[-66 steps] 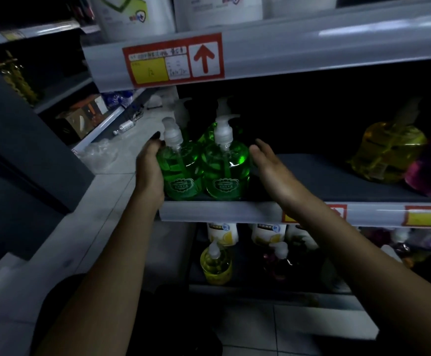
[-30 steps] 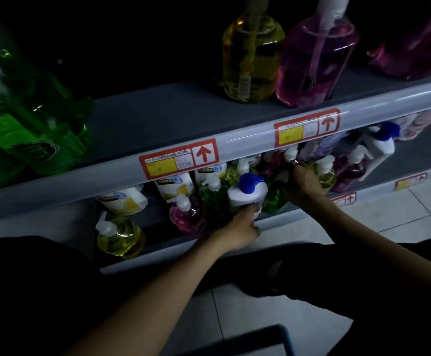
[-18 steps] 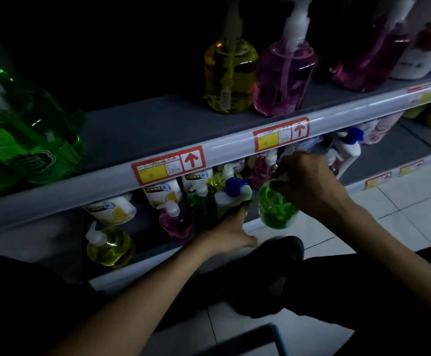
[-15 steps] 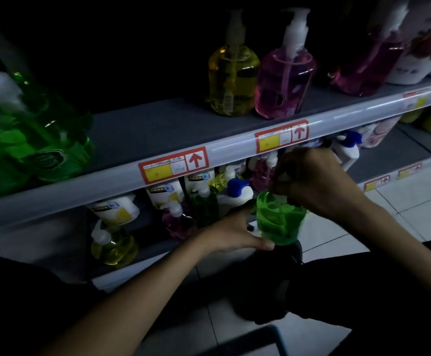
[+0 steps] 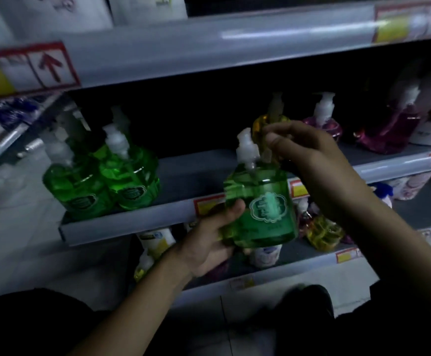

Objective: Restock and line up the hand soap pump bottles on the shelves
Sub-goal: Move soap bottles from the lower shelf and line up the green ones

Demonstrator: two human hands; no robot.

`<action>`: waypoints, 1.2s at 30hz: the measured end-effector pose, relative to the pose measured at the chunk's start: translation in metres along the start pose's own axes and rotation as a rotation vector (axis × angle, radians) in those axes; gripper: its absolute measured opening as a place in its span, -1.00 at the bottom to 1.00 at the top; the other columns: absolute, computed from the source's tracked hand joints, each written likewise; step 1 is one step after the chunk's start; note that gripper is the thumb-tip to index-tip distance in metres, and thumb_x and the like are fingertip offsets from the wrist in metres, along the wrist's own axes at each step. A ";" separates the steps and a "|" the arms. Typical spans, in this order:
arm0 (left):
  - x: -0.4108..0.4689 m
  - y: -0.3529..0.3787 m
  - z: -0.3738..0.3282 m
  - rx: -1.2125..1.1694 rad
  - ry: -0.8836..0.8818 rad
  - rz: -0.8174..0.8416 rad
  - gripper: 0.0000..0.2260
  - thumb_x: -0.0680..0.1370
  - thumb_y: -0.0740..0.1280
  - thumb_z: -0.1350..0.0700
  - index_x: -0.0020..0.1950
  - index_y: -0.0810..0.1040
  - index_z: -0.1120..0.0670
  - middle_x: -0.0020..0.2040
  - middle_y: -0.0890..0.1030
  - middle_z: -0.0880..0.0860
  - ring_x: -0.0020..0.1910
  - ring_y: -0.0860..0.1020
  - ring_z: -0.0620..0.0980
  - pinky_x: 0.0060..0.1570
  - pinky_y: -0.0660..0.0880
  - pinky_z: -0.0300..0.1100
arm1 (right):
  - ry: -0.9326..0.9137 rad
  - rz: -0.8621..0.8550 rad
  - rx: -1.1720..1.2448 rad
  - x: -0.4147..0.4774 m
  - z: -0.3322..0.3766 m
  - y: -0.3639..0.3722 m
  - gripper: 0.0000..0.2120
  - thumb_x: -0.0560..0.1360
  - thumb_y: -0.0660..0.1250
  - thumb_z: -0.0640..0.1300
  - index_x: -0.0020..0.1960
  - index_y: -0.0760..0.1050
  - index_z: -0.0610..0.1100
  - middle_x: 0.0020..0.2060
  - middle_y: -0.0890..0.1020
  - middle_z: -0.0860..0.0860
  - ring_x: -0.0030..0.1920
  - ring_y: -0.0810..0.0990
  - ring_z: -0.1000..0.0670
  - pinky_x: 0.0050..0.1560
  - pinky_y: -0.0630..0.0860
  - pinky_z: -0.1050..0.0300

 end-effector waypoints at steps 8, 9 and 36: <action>0.001 -0.029 -0.043 0.087 0.190 -0.224 -0.47 0.36 0.42 -0.22 0.19 0.61 0.08 0.10 0.64 0.10 -0.07 0.60 -0.01 -0.32 0.48 -0.24 | 0.028 0.336 -0.009 -0.004 -0.015 0.039 -0.32 0.21 0.56 0.18 0.27 0.37 0.31 0.08 0.63 0.29 0.07 0.61 0.29 -0.07 0.58 0.36; 0.000 -0.033 -0.049 0.163 0.230 -0.282 -0.51 0.41 0.37 -0.20 0.21 0.58 0.09 0.07 0.65 0.08 -0.08 0.62 -0.02 -0.32 0.51 -0.24 | -0.006 0.299 0.003 -0.001 -0.014 0.041 -0.24 0.19 0.56 0.15 0.33 0.35 0.25 0.10 0.63 0.23 0.08 0.61 0.27 -0.05 0.59 0.33; -0.012 -0.066 -0.084 1.582 -0.026 -0.922 -0.41 0.58 0.15 0.32 0.57 -0.01 0.17 0.55 0.15 0.10 0.46 0.24 0.07 0.35 0.26 -0.17 | -0.094 0.239 -0.334 0.113 -0.065 0.155 -0.63 0.36 0.55 -0.16 0.11 0.57 -0.22 0.02 0.67 -0.09 0.09 0.62 -0.06 0.14 0.56 -0.02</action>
Point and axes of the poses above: each hand's wrist, its own x-axis towards the middle knuckle, its own y-axis out of the palm, z = x × y, the point moved 5 cm from there along x, towards the middle knuckle
